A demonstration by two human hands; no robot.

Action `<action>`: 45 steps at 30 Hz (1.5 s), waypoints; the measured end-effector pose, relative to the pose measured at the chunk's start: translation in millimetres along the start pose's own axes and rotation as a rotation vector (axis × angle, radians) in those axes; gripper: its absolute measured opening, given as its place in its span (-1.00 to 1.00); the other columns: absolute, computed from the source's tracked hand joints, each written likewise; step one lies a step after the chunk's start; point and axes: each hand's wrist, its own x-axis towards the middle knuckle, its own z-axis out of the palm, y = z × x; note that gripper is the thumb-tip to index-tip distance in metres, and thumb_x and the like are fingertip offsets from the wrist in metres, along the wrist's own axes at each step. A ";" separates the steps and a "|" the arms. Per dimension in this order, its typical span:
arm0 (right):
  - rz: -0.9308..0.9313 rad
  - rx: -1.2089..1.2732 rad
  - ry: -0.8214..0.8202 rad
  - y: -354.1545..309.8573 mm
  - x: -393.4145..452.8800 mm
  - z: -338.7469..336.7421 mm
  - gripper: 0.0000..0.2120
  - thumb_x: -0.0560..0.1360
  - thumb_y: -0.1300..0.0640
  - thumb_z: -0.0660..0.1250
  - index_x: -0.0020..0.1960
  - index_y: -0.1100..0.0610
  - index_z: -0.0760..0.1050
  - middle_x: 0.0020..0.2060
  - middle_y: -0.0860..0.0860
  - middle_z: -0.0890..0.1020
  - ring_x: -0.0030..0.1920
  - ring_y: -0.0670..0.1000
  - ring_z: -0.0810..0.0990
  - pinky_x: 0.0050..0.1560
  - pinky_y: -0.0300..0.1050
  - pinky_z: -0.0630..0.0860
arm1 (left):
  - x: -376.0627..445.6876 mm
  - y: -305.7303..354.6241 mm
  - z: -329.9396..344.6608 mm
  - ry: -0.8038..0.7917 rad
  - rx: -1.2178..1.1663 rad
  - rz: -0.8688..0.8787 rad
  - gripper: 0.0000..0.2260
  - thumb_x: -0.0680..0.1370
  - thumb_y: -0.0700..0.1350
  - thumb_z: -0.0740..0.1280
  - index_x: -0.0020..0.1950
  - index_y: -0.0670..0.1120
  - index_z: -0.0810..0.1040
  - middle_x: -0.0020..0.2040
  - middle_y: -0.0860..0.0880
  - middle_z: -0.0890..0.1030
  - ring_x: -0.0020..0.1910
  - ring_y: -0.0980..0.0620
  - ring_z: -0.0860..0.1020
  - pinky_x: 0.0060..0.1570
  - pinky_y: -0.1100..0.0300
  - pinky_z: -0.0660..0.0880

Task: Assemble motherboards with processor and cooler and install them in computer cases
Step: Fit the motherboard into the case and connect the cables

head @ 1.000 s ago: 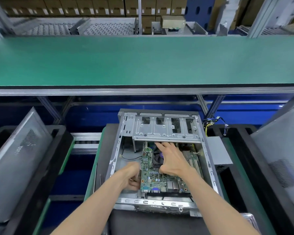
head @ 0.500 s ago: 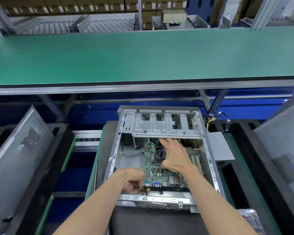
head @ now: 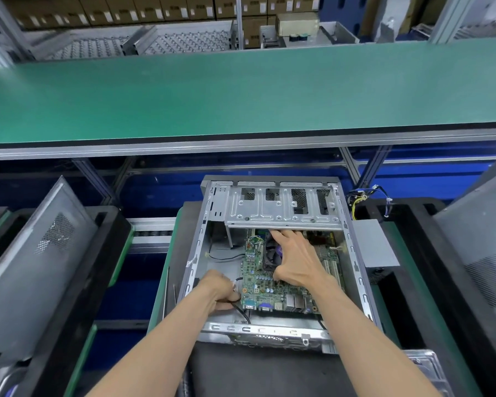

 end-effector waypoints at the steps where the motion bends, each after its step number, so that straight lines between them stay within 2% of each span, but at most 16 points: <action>1: -0.001 0.003 -0.003 -0.4 0.5 0.4 -0.06 0.20 0.15 0.42 0.56 0.09 0.23 0.21 0.08 0.48 0.15 0.09 0.37 0.13 0.03 0.44 | 0.2 -0.3 0.1 0.020 0.003 0.038 -0.79 0.50 -0.39 0.43 0.06 -0.20 0.51 -0.02 -0.17 0.65 -0.04 -0.06 0.67 -0.06 0.05 0.67; 3: -0.004 0.006 -0.014 -1.3 1.1 2.1 -0.06 0.21 0.17 0.38 0.58 0.11 0.21 0.28 0.11 0.47 0.24 0.13 0.38 0.27 0.16 0.44 | 0.4 -0.5 0.5 0.052 -0.013 0.093 -0.75 0.48 -0.40 0.43 0.08 -0.16 0.55 -0.04 -0.17 0.65 -0.12 0.00 0.66 -0.09 0.12 0.65; 5: -0.006 -0.004 -0.026 -2.1 1.7 3.9 -0.05 0.21 0.17 0.36 0.59 0.13 0.19 0.33 0.14 0.45 0.29 0.16 0.38 0.35 0.24 0.41 | -1.4 0.8 0.3 0.072 -0.035 0.127 -0.75 0.50 -0.42 0.36 0.10 -0.16 0.58 -0.14 -0.14 0.67 -0.38 0.11 0.59 -0.42 0.27 0.51; 6: -0.006 -0.009 -0.030 -2.3 2.4 4.9 -0.05 0.21 0.17 0.35 0.59 0.13 0.19 0.34 0.15 0.45 0.30 0.18 0.38 0.37 0.27 0.38 | -2.6 1.4 0.4 0.080 -0.040 0.147 -0.74 0.49 -0.43 0.31 0.08 -0.17 0.60 -0.16 -0.12 0.67 -0.43 0.15 0.58 -0.45 0.29 0.51; 8: -0.005 -0.015 -0.038 -2.0 3.7 6.9 -0.05 0.20 0.18 0.33 0.59 0.13 0.18 0.36 0.17 0.44 0.34 0.20 0.36 0.42 0.32 0.31 | -3.5 2.4 1.2 0.092 -0.032 0.186 -0.79 0.45 -0.41 0.30 -0.01 -0.23 0.66 -0.17 -0.07 0.66 -0.25 0.10 0.61 -0.04 0.07 0.63; 10: -0.011 -0.015 -0.048 -1.5 4.9 9.3 -0.03 0.20 0.19 0.32 0.60 0.13 0.15 0.38 0.17 0.41 0.38 0.22 0.33 0.44 0.36 0.24 | -4.2 1.5 2.5 0.103 0.001 0.213 -0.89 0.49 -0.33 0.36 -0.07 -0.32 0.67 -0.31 -0.01 0.65 0.00 0.15 0.57 0.24 -0.12 0.49; 13: -0.022 -0.010 -0.054 -0.1 7.1 11.9 -0.03 0.21 0.20 0.33 0.61 0.13 0.13 0.43 0.19 0.37 0.46 0.25 0.26 0.46 0.38 0.18 | 0.6 -2.0 1.7 0.152 0.047 0.228 -0.89 0.52 -0.30 0.39 -0.13 -0.34 0.68 -0.42 0.00 0.63 -0.24 0.17 0.60 -0.02 0.06 0.58; 15: -0.028 -0.015 -0.050 0.2 8.2 13.1 -0.03 0.22 0.21 0.33 0.62 0.14 0.12 0.43 0.20 0.37 0.47 0.27 0.25 0.46 0.39 0.18 | -0.3 -1.5 -0.5 0.185 0.123 0.226 -0.89 0.53 -0.33 0.36 -0.15 -0.28 0.68 -0.25 -0.06 0.68 -0.27 0.09 0.58 -0.33 0.28 0.48; 17: -0.036 -0.037 -0.051 0.0 8.8 14.5 -0.04 0.25 0.21 0.35 0.62 0.15 0.10 0.43 0.21 0.37 0.48 0.28 0.24 0.46 0.38 0.19 | -1.1 -1.8 -1.4 0.213 0.172 0.216 -0.88 0.54 -0.34 0.35 -0.14 -0.21 0.66 -0.14 -0.07 0.68 -0.25 0.12 0.56 -0.41 0.33 0.37; 21: -0.037 -0.052 -0.067 0.5 9.3 17.8 -0.06 0.30 0.23 0.35 0.63 0.14 0.07 0.50 0.22 0.29 0.55 0.31 0.14 0.49 0.38 0.12 | -4.0 0.2 1.1 0.140 0.008 0.276 -0.79 0.56 -0.39 0.30 0.01 -0.13 0.64 -0.13 -0.06 0.68 -0.24 0.16 0.56 -0.36 0.36 0.44; 23: -0.040 -0.070 -0.070 1.1 9.9 19.6 -0.06 0.32 0.22 0.36 0.63 0.14 0.06 0.49 0.21 0.29 0.54 0.29 0.15 0.48 0.37 0.15 | -7.5 2.0 1.5 0.040 -0.062 0.372 -0.75 0.58 -0.39 0.28 0.03 -0.08 0.65 -0.15 -0.05 0.73 -0.22 0.19 0.61 -0.16 0.36 0.49; 27: -0.065 -0.131 -0.089 2.2 11.5 25.5 -0.05 0.34 0.18 0.40 0.63 0.13 0.03 0.44 0.17 0.31 0.49 0.25 0.18 0.45 0.33 0.24 | -13.6 4.6 2.0 -0.099 -0.078 0.537 -0.89 0.60 -0.18 0.39 0.03 0.04 0.64 -0.21 0.01 0.73 -0.27 0.25 0.63 -0.10 0.33 0.43; 30: -0.069 -0.137 -0.097 4.0 12.0 29.1 -0.03 0.34 0.20 0.41 0.64 0.13 0.01 0.46 0.17 0.29 0.51 0.26 0.16 0.47 0.36 0.21 | -12.6 3.7 3.5 -0.074 -0.045 0.595 -0.95 0.56 -0.10 0.45 0.00 0.03 0.64 -0.31 0.03 0.68 -0.36 0.15 0.53 -0.19 0.24 0.41; 34: -0.075 -0.124 -0.095 7.5 12.3 31.1 -0.02 0.33 0.24 0.41 0.64 0.10 0.01 0.46 0.14 0.28 0.51 0.25 0.14 0.47 0.40 0.17 | -10.0 5.1 6.6 -0.071 0.012 0.625 -0.93 0.54 -0.09 0.48 -0.05 0.02 0.61 -0.40 0.09 0.58 -0.38 0.24 0.53 -0.16 0.21 0.40; 39: -0.085 -0.127 -0.088 12.4 14.3 33.3 -0.02 0.35 0.17 0.46 0.63 0.05 0.01 0.41 0.08 0.29 0.44 0.19 0.16 0.41 0.47 0.18 | -9.4 7.1 8.7 -0.052 0.015 0.675 -0.88 0.52 -0.12 0.50 -0.09 -0.04 0.57 -0.31 -0.02 0.57 -0.27 0.06 0.51 -0.11 0.13 0.46; 45: -0.095 -0.150 -0.071 15.6 15.7 36.3 0.00 0.35 0.13 0.49 0.64 0.04 0.00 0.41 0.08 0.30 0.43 0.18 0.18 0.43 0.38 0.21 | -5.2 6.7 9.8 0.033 0.047 0.732 -0.86 0.57 -0.19 0.42 -0.16 -0.01 0.59 -0.23 0.07 0.60 -0.21 0.12 0.52 -0.02 0.19 0.46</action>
